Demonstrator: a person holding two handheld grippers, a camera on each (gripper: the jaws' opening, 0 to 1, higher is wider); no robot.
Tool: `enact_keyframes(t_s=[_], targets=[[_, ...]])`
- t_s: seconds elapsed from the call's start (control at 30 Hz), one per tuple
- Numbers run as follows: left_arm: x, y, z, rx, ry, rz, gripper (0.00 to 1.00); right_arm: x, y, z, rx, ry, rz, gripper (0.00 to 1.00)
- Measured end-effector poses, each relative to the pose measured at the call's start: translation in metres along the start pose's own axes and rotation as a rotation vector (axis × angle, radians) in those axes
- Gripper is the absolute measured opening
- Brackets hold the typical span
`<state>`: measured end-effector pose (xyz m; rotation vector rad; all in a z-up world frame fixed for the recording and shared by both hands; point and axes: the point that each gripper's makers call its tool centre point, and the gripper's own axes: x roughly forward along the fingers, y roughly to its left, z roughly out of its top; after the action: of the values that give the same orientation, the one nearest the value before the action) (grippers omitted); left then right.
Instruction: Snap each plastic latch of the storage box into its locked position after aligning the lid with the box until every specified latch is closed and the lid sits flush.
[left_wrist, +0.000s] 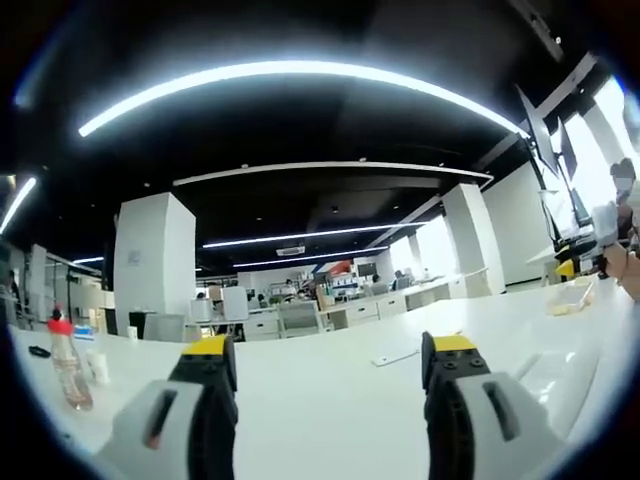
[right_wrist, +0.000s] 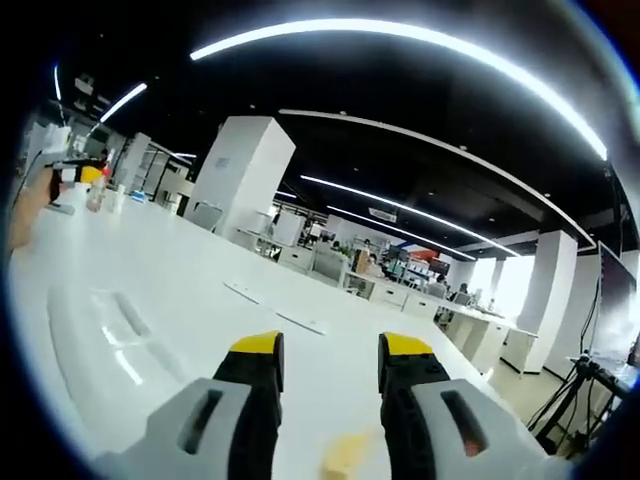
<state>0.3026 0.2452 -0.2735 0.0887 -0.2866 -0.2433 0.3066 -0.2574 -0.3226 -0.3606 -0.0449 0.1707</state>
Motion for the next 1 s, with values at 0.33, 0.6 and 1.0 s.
enact_keyframes(t_s=[0.33,0.6,1.0], targets=[[0.002,-0.003,0.009,-0.008,-0.013,-0.014,0.76,0.004,-0.004,-0.006,0.029,0.038,-0.020,0.37],[0.009,-0.040,0.025,-0.107,-0.020,-0.200,0.76,0.003,-0.015,-0.012,0.092,0.057,-0.052,0.37],[0.030,-0.107,0.053,-0.156,-0.013,-0.397,0.76,-0.001,-0.031,-0.013,0.131,0.058,-0.093,0.37]])
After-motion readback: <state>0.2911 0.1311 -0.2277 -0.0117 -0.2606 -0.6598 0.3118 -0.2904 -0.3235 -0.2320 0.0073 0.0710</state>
